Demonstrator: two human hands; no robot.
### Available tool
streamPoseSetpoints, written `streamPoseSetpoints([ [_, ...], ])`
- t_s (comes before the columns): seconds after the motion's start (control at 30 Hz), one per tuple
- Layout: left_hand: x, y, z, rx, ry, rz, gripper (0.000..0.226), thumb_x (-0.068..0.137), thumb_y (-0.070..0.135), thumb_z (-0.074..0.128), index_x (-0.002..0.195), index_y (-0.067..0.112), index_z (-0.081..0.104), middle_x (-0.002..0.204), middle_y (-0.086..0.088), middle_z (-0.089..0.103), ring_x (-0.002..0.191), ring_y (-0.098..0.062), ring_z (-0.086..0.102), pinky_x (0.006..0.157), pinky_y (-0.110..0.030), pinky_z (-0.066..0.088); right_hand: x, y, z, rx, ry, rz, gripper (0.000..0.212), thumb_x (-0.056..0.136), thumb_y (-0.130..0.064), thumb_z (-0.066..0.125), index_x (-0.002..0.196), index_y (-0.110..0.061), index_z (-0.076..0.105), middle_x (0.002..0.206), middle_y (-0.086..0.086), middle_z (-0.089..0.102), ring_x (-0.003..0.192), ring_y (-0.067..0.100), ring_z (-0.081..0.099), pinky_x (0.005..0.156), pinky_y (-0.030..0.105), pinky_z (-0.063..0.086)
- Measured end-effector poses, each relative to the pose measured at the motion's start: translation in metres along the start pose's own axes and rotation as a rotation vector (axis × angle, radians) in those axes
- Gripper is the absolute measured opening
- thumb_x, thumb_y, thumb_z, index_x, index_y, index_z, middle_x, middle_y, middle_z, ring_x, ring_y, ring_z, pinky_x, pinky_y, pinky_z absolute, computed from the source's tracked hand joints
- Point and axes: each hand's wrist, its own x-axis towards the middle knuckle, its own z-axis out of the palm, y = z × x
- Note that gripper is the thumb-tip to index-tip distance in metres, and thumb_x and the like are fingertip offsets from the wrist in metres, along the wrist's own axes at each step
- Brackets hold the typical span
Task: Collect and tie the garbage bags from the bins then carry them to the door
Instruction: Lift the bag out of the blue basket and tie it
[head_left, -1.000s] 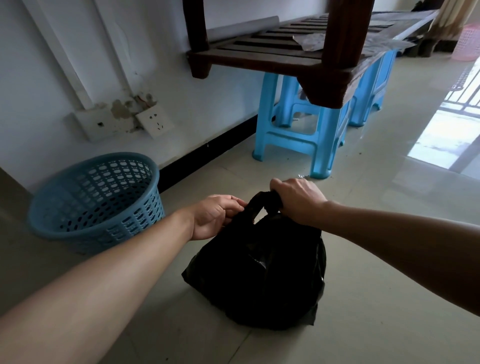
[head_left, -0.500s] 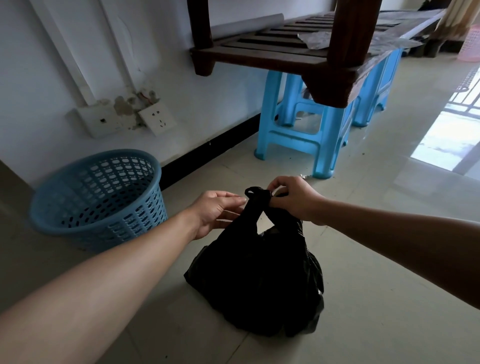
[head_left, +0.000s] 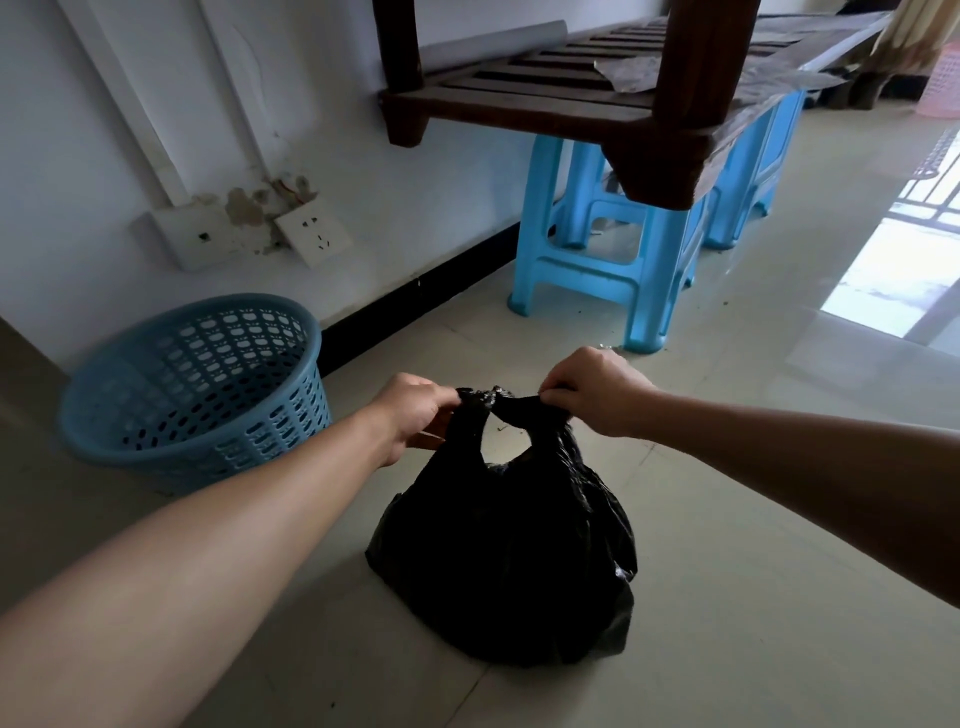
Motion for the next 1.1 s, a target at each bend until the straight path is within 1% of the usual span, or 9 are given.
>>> streamPoseSetpoints([
  [0.13,0.009,-0.019,-0.033,0.256,0.21,-0.011,0.02,0.088,0.007,0.056,0.068,0.007,0.053,0.061,-0.013,0.054,0.051,-0.024,0.052,0.058,-0.036,0.052,-0.005,0.032,-0.014,-0.229,-0.141,0.124,0.024,0.09,-0.02,0.06,0.07,-0.016,0.072,0.059,-0.004,0.07,0.052,0.007,0.067,0.056,0.022,0.054],
  [0.23,0.009,-0.02,-0.036,-0.001,0.295,-0.048,0.009,0.091,0.004,0.048,0.083,0.003,0.052,0.063,-0.015,0.055,0.046,-0.021,0.056,0.05,-0.029,0.051,-0.009,0.044,-0.016,-0.22,-0.293,0.241,0.033,0.096,-0.027,0.055,0.071,-0.012,0.069,0.063,-0.002,0.07,0.053,0.008,0.065,0.056,0.022,0.052],
  [0.27,0.008,-0.016,-0.033,-0.2,0.294,-0.063,0.011,0.092,0.004,0.044,0.084,0.004,0.051,0.064,-0.016,0.059,0.051,-0.021,0.059,0.052,-0.03,0.05,-0.009,0.042,-0.015,-0.052,-0.305,0.299,0.032,0.098,-0.027,0.052,0.074,-0.01,0.067,0.067,0.0,0.07,0.057,0.01,0.065,0.056,0.023,0.052],
  [0.4,-0.003,0.013,-0.019,-0.845,0.067,-0.097,0.022,0.095,0.013,0.03,0.08,0.006,0.045,0.055,-0.012,0.064,0.077,-0.03,0.063,0.089,-0.043,0.049,-0.003,0.014,-0.028,1.209,-0.073,0.535,0.026,0.1,-0.023,0.047,0.084,-0.009,0.062,0.092,0.01,0.072,0.092,0.024,0.069,0.074,0.036,0.056],
  [0.5,-0.013,0.019,-0.003,-0.787,-0.04,-0.1,0.028,0.095,0.016,0.03,0.067,0.013,0.034,0.044,-0.002,0.036,0.049,-0.021,0.043,0.071,-0.04,0.05,0.008,-0.002,-0.031,1.531,0.024,0.582,0.032,0.099,-0.025,0.042,0.07,-0.015,0.049,0.067,0.006,0.066,0.072,0.025,0.069,0.065,0.031,0.05],
  [0.63,-0.014,0.009,0.002,-0.593,0.004,-0.132,0.025,0.091,0.014,0.034,0.067,0.016,0.028,0.039,0.002,0.026,0.032,-0.013,0.022,0.051,-0.03,0.036,0.004,-0.001,-0.017,1.213,-0.048,0.679,0.028,0.099,-0.024,0.042,0.072,-0.02,0.036,0.043,-0.005,0.036,0.039,0.013,0.042,0.044,0.021,0.029],
  [0.83,-0.009,-0.002,-0.033,-0.445,0.202,-0.105,0.027,0.092,0.01,0.033,0.067,0.019,0.026,0.032,0.005,0.023,0.026,-0.011,0.02,0.046,-0.025,0.03,0.002,0.028,-0.029,0.809,-0.045,0.69,0.031,0.098,-0.015,0.036,0.067,-0.018,0.038,0.037,-0.004,0.037,0.032,0.011,0.034,0.043,0.018,0.02],
  [0.97,-0.005,-0.011,-0.05,-0.374,0.309,-0.109,0.027,0.091,0.008,0.032,0.068,0.019,0.025,0.032,0.006,0.022,0.025,-0.011,0.021,0.043,-0.021,0.03,0.002,0.05,-0.04,0.781,0.076,0.755,0.029,0.096,-0.013,0.039,0.067,-0.018,0.038,0.057,0.003,0.035,0.039,0.013,0.032,0.04,0.016,0.02],
  [1.1,-0.004,-0.017,-0.051,-0.282,0.281,-0.134,0.028,0.091,0.007,0.032,0.066,0.017,0.026,0.033,0.005,0.023,0.026,-0.011,0.021,0.047,-0.026,0.034,0.002,0.057,-0.032,0.737,0.067,0.768,0.022,0.095,-0.018,0.045,0.073,-0.016,0.042,0.056,0.001,0.041,0.035,0.011,0.039,0.038,0.015,0.025],
])
